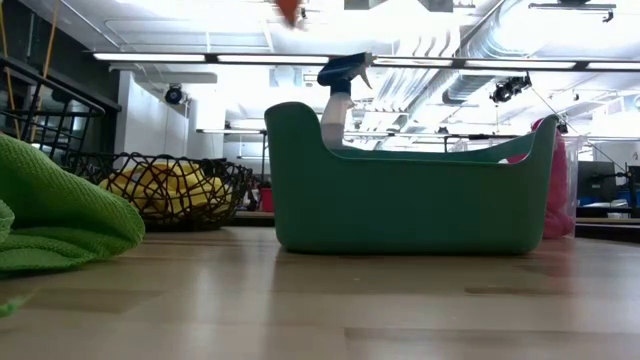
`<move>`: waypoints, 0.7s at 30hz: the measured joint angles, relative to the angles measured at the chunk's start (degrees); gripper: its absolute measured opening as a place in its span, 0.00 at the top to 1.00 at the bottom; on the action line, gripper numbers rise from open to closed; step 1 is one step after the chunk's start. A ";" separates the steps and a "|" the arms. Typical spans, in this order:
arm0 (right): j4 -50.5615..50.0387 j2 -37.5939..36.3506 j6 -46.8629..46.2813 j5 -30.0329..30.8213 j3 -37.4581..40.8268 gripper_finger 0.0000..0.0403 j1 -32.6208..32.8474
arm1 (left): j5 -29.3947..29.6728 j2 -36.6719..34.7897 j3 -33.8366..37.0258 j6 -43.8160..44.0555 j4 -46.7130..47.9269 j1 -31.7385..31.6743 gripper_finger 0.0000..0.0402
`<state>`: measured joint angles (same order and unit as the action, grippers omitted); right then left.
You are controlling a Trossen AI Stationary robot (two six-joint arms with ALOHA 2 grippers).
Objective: Sort microfiber towel by color & place in baskets
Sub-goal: Put the top orange towel into the black wire basket
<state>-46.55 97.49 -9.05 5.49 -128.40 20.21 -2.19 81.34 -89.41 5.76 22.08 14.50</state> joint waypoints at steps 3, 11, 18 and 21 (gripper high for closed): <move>0.01 -0.09 1.42 1.97 0.00 0.60 0.09 | 5.63 -3.60 0.03 1.33 12.29 0.57 0.99; -8.58 -0.74 2.46 3.33 -0.07 0.40 -0.35 | 23.22 -12.00 2.38 27.38 41.67 15.02 1.00; -14.59 -0.76 2.46 9.90 -0.04 0.39 -0.60 | 30.89 -13.78 12.33 55.69 40.93 35.63 1.00; -15.58 -0.76 1.57 11.10 -0.04 0.39 -1.12 | 30.83 -13.40 18.10 68.62 41.12 42.06 1.00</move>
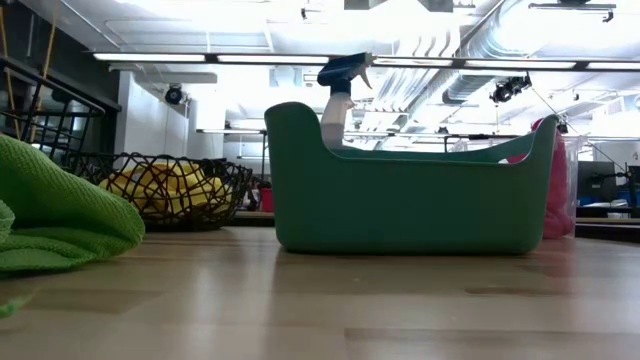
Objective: Sort microfiber towel by color & place in baskets
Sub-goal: Put the top orange towel into the black wire basket, then put the orange towel into the black wire basket
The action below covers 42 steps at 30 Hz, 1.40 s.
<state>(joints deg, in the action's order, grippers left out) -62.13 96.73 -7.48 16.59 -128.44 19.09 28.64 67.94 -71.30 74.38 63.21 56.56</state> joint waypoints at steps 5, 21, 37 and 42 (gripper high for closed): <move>-2.21 0.00 -1.69 -0.14 0.00 0.39 -0.74 | 1.55 0.13 10.54 20.41 -0.13 6.02 1.00; -3.70 -0.02 -3.66 -0.23 0.02 0.39 -1.48 | -11.60 0.33 28.08 46.36 -10.47 2.51 0.95; -5.45 -0.02 -4.15 -0.25 0.04 0.39 -1.48 | -18.46 -11.69 20.79 23.17 -16.70 -5.83 0.49; -5.37 -0.02 -4.38 -0.24 0.04 0.39 -1.48 | -12.57 -18.49 18.79 16.32 -17.08 -8.72 0.48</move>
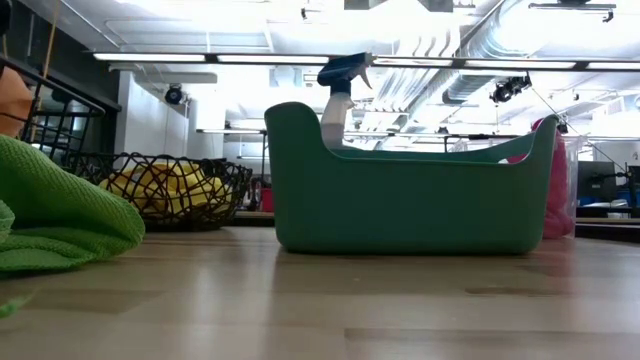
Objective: Sort microfiber towel by color & place in baskets
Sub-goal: Put the orange towel into the black wire basket
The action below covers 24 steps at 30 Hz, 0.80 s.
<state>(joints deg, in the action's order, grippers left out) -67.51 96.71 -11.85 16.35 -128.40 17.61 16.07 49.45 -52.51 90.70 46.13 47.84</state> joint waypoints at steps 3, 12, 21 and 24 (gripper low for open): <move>0.93 0.00 -1.50 0.00 0.00 0.39 0.00 | 3.91 -3.41 -0.35 -5.42 -3.80 -1.50 0.47; 0.12 -0.02 -9.81 14.56 0.00 0.39 0.00 | 22.73 -5.90 -0.41 -35.29 -24.18 -7.58 0.47; -21.69 0.28 -36.87 9.31 7.53 0.40 -0.53 | 16.67 -0.94 -0.39 -51.75 -24.87 -26.78 0.47; -17.82 -0.93 -39.76 -0.28 17.10 0.41 1.42 | 5.80 1.26 -0.39 -56.63 -28.91 -34.45 0.47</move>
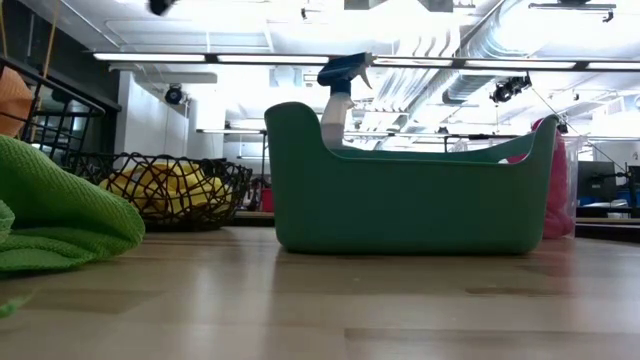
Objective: Sort microfiber towel by color & place in baskets
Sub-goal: Put the orange towel into the black wire basket
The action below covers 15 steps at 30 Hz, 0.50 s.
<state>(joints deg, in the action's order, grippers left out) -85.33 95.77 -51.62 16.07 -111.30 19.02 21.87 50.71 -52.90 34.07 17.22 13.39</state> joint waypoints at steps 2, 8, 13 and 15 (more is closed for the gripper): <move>-0.80 -0.58 -2.73 -5.29 6.41 0.42 1.73 | -7.86 1.36 0.00 -2.65 -3.55 -4.52 0.47; 0.97 -1.48 -7.46 -23.74 26.85 0.43 8.74 | -20.69 5.15 0.04 -3.06 -14.05 -11.31 0.47; 16.30 -3.87 -18.80 -34.49 42.68 0.43 14.73 | -21.64 7.20 0.04 -1.78 -17.83 -11.45 0.47; 24.70 -4.63 -24.02 -36.67 47.37 0.43 16.83 | -21.64 7.90 0.04 -0.43 -18.06 -11.45 0.47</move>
<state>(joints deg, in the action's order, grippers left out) -60.63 91.14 -75.64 -20.60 -63.93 35.85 0.23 58.61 -52.86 33.64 -0.84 1.93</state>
